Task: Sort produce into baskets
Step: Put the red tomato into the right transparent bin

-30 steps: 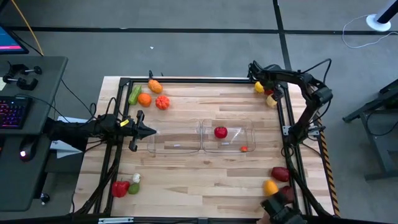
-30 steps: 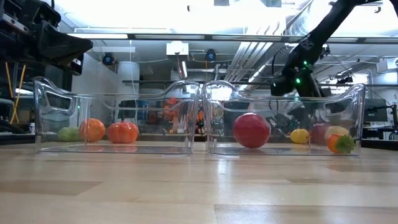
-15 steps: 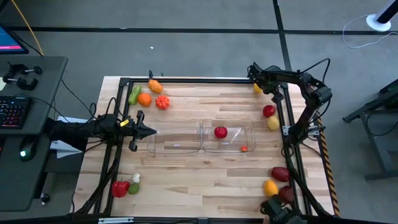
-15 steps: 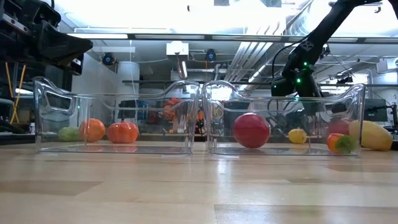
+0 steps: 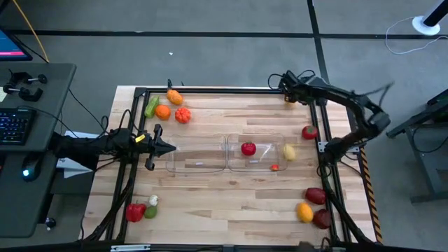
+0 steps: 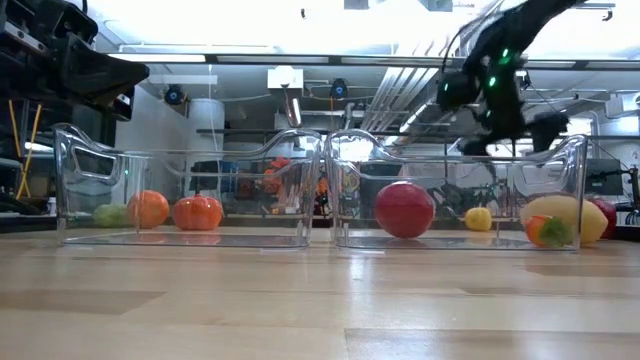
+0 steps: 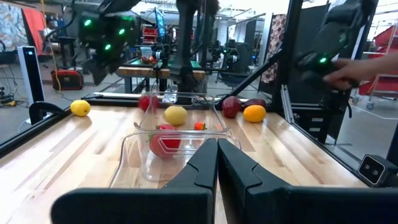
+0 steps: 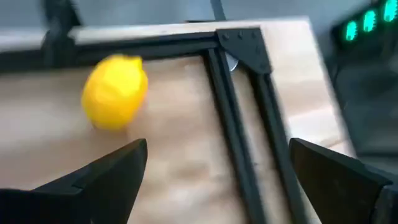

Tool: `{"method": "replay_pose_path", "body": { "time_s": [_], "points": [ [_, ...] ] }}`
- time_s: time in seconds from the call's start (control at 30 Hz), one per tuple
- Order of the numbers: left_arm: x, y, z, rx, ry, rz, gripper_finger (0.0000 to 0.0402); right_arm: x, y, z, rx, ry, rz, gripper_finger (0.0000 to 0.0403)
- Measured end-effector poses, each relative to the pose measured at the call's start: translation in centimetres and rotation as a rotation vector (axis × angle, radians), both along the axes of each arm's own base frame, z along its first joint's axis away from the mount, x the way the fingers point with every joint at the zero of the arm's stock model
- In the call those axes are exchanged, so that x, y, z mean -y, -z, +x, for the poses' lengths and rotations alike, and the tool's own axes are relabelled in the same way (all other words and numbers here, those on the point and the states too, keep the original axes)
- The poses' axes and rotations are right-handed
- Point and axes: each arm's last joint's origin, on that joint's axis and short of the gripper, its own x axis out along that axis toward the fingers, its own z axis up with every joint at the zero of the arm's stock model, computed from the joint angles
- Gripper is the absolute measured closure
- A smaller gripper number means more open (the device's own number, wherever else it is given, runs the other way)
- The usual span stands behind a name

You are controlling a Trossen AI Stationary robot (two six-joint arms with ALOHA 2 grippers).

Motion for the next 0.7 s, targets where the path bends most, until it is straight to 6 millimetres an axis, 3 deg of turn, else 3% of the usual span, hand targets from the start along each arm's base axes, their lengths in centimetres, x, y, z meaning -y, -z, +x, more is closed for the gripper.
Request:
{"method": "replay_pose_path", "body": {
  "time_s": [0.17, 0.3, 0.4, 0.7],
  "points": [
    [0.0, 0.0, 0.0, 0.000, 0.000, 0.000, 0.0401, -3.5, -1.8, -1.1, 0.001, -0.124, 0.088, 0.0020],
    [0.0, 0.0, 0.0, 0.000, 0.001, 0.000, 0.0401, -6.1, -0.6, -2.0, 0.154, -0.172, 0.231, 0.0020],
    [0.0, 0.0, 0.0, 0.000, 0.000, 0.000, 0.0401, -7.9, -0.1, -2.9, 0.205, -0.141, 0.236, 0.0020],
    [0.0, 0.0, 0.0, 0.000, 0.000, 0.000, 0.0401, -10.0, 1.2, -4.5, 0.333, -0.099, 0.272, 0.0020]
  ]
}}
